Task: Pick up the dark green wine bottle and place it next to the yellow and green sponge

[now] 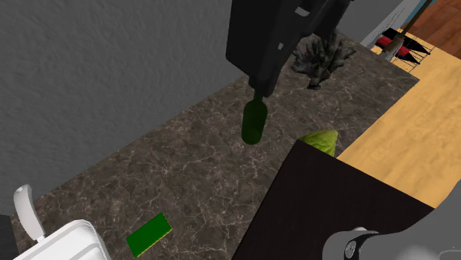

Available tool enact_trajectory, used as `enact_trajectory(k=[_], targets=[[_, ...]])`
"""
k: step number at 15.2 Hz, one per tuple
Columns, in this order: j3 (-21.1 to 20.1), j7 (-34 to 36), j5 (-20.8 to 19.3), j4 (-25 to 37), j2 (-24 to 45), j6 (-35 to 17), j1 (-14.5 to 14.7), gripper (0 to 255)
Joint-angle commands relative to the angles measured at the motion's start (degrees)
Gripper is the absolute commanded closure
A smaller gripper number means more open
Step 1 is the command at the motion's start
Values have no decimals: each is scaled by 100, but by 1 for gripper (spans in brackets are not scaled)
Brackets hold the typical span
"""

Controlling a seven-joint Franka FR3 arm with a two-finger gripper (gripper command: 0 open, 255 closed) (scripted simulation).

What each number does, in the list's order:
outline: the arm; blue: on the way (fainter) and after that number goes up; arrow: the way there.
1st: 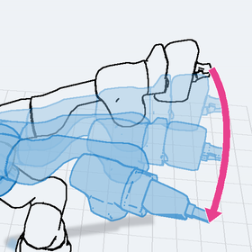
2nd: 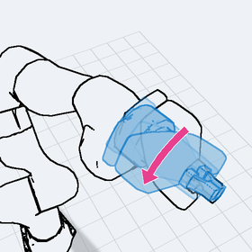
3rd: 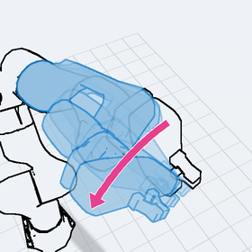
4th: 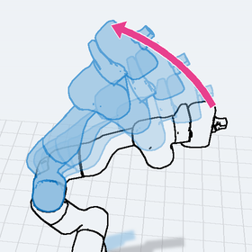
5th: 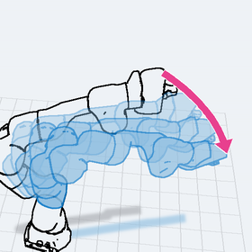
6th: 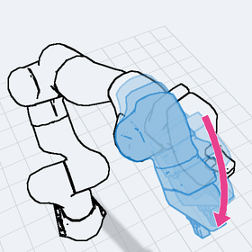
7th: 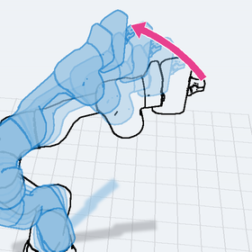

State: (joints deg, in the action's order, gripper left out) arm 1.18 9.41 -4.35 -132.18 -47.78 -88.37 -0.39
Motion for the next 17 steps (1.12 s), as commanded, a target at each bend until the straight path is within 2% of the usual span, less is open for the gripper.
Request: enact_trajectory(k=[1, 9, 17], targets=[[0, 0, 0, 0, 0, 0, 0, 0], [705, -507, -397, -1050, 270, -1449, -227, 0], [1490, -1036, -718, -1619, 1168, -3052, -431, 0]])
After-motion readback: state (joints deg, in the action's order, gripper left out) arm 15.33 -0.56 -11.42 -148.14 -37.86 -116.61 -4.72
